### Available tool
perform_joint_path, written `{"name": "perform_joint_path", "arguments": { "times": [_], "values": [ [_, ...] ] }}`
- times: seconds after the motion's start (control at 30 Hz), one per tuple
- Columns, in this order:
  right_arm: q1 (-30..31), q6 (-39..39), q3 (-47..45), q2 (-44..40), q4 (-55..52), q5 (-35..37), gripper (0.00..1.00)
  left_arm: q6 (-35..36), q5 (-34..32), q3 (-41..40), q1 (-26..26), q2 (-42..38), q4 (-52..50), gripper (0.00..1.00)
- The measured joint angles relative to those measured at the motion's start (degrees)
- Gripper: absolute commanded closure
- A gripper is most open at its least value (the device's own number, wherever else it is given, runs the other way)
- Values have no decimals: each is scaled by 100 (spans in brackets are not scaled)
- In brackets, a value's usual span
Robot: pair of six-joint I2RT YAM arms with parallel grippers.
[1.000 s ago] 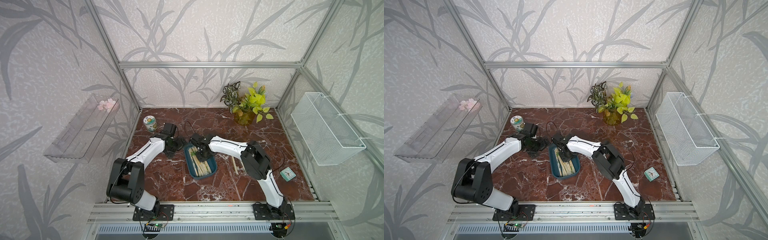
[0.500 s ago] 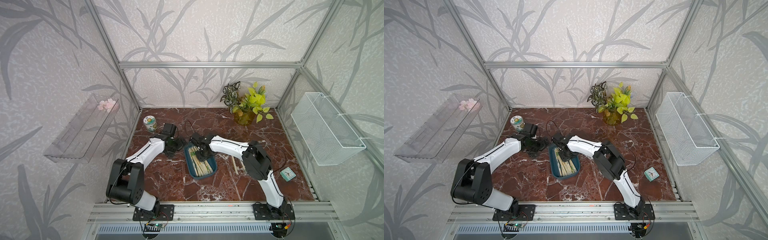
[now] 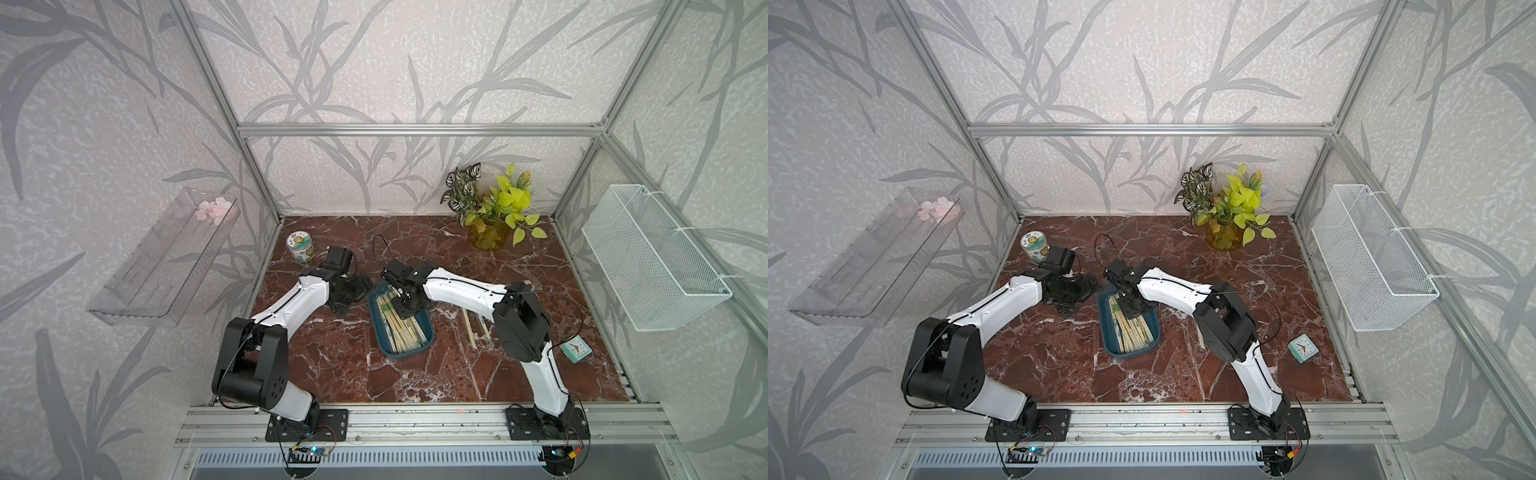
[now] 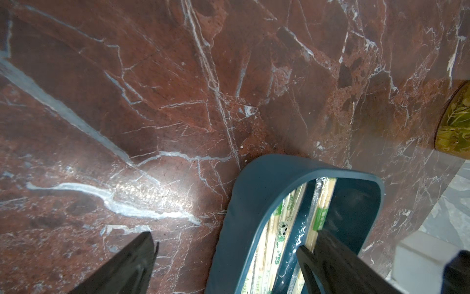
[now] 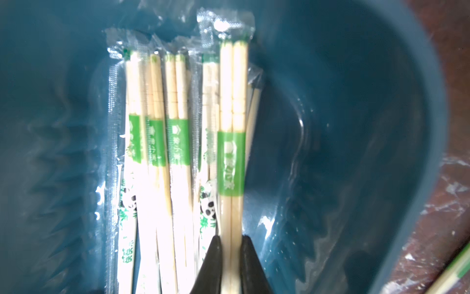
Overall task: Take the paired disposable chopsticks out of the storage box
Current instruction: Pick up the paired disposable chopsticks from the storage box, then place the paired disposable chopsticks at the center of the board.
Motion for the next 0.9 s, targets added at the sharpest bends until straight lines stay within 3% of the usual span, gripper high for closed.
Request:
{"name": "perform_joint_path", "arguments": {
  "times": [0.53,0.9],
  "values": [
    [-284,404,-44,-892,400,-529,88,7,33,0,0,0,4,1],
    [-855,691,-839,-1676,730,-863,88,105,35,0,0,-46,0,1]
  ]
}}
